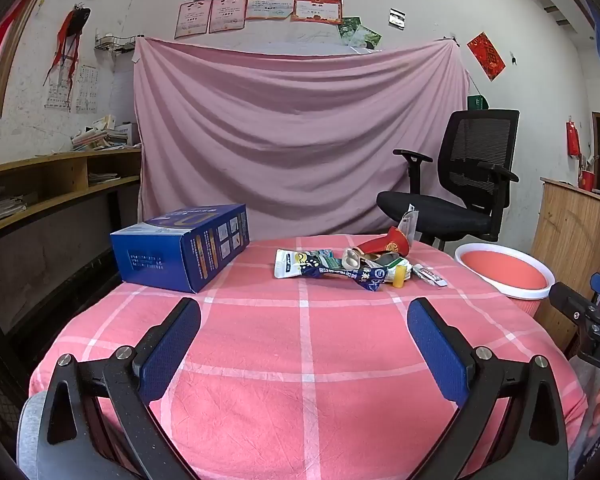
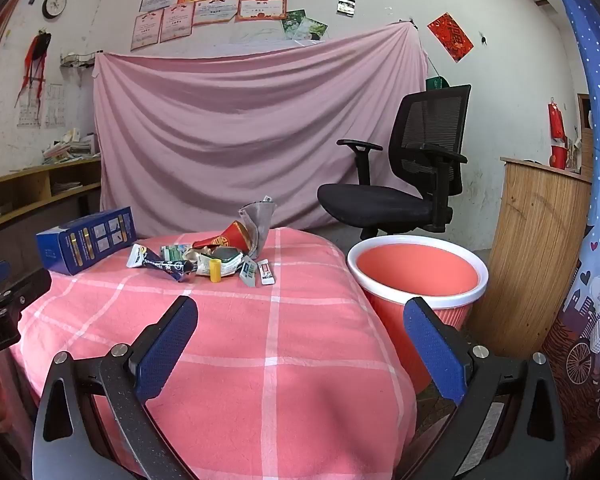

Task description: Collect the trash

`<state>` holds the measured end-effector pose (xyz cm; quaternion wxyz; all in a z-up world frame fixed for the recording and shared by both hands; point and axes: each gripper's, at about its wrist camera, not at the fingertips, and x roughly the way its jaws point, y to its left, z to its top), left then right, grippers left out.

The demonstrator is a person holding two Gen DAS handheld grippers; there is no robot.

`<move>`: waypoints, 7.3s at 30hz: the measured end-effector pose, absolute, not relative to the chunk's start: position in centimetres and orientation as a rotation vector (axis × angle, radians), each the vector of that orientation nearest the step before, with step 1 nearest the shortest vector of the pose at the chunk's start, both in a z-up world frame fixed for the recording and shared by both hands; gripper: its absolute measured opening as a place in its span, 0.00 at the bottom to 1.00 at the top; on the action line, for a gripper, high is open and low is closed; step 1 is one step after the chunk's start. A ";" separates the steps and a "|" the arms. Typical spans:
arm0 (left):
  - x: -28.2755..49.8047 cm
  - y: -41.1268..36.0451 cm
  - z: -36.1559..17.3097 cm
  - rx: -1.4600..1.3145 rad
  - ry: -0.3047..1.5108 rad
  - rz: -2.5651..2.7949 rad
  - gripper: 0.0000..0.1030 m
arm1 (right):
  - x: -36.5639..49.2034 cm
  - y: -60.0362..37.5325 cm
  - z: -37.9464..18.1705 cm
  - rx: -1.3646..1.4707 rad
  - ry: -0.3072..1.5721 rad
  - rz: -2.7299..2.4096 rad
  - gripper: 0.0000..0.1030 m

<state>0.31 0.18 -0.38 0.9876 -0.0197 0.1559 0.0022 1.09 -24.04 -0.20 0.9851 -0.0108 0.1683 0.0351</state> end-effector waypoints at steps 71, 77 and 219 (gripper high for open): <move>15.3 -0.1 3.0 -0.043 0.369 0.098 0.98 | 17.3 -23.8 1.5 -0.107 0.405 0.137 1.00; 18.7 0.3 0.1 -0.074 0.544 0.093 0.98 | 20.8 -23.8 0.2 -0.111 0.514 0.159 1.00; 16.3 -2.6 3.4 -0.113 0.228 0.057 0.99 | 17.7 -28.7 3.7 0.115 0.125 0.245 1.00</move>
